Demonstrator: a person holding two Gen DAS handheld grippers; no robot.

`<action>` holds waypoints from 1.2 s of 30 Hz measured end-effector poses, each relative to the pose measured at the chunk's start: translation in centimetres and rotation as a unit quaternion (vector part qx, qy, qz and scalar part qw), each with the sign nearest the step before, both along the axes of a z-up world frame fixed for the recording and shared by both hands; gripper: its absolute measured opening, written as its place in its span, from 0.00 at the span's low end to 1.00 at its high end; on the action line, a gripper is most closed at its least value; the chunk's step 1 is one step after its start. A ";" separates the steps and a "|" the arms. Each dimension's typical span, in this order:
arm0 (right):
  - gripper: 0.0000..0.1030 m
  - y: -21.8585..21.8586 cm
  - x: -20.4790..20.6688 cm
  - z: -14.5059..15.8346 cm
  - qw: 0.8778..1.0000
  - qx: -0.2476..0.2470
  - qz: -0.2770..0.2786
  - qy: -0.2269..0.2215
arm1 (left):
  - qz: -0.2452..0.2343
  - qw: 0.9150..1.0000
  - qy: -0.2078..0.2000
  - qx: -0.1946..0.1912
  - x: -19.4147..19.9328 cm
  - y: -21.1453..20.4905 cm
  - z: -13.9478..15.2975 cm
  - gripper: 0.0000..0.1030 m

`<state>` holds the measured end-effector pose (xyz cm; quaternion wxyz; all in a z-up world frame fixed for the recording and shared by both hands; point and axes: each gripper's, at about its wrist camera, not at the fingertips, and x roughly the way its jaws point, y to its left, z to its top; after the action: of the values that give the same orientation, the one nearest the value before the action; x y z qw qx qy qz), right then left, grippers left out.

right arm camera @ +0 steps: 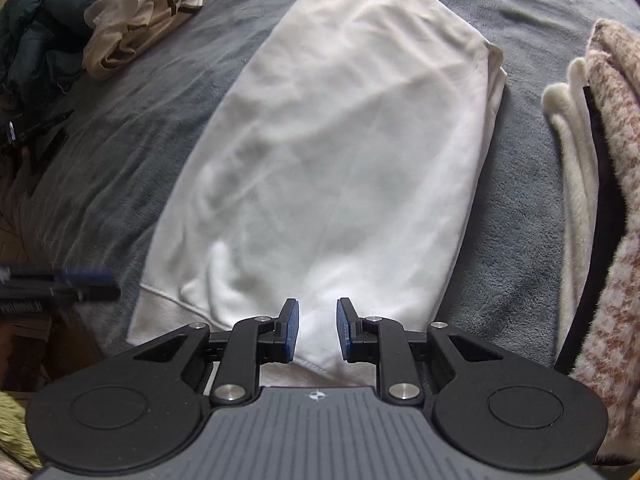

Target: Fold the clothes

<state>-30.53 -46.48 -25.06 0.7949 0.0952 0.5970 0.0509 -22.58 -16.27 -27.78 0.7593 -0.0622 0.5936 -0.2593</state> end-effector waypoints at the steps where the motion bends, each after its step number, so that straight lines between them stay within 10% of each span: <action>1: 0.22 0.1 -0.3 -0.7 1.000 -0.012 0.001 0.010 | -0.014 1.000 0.000 -0.010 0.6 -0.9 -0.2 0.21; 6: 0.21 -1.1 -2.3 -2.2 0.998 -0.029 -0.028 0.043 | -0.082 0.996 0.008 0.031 0.0 -4.1 -3.4 0.21; 14: 0.21 -1.8 0.9 0.5 0.997 -0.041 -0.048 -0.036 | -0.076 0.997 -0.026 -0.005 1.9 -4.0 0.1 0.24; 24: 0.21 -5.0 3.6 -3.4 0.984 -0.078 -0.157 -0.021 | -0.044 0.998 -0.023 -0.039 7.5 -10.0 -3.9 0.24; 36: 0.21 -6.2 11.8 -3.7 0.974 -0.115 -0.160 -0.110 | -0.051 0.997 -0.049 -0.037 14.2 -12.6 -2.3 0.27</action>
<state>-18.75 -52.65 -28.73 0.8593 0.0912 0.4845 -0.1361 -8.35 -28.89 -30.03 0.7704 -0.0471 0.5481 -0.3222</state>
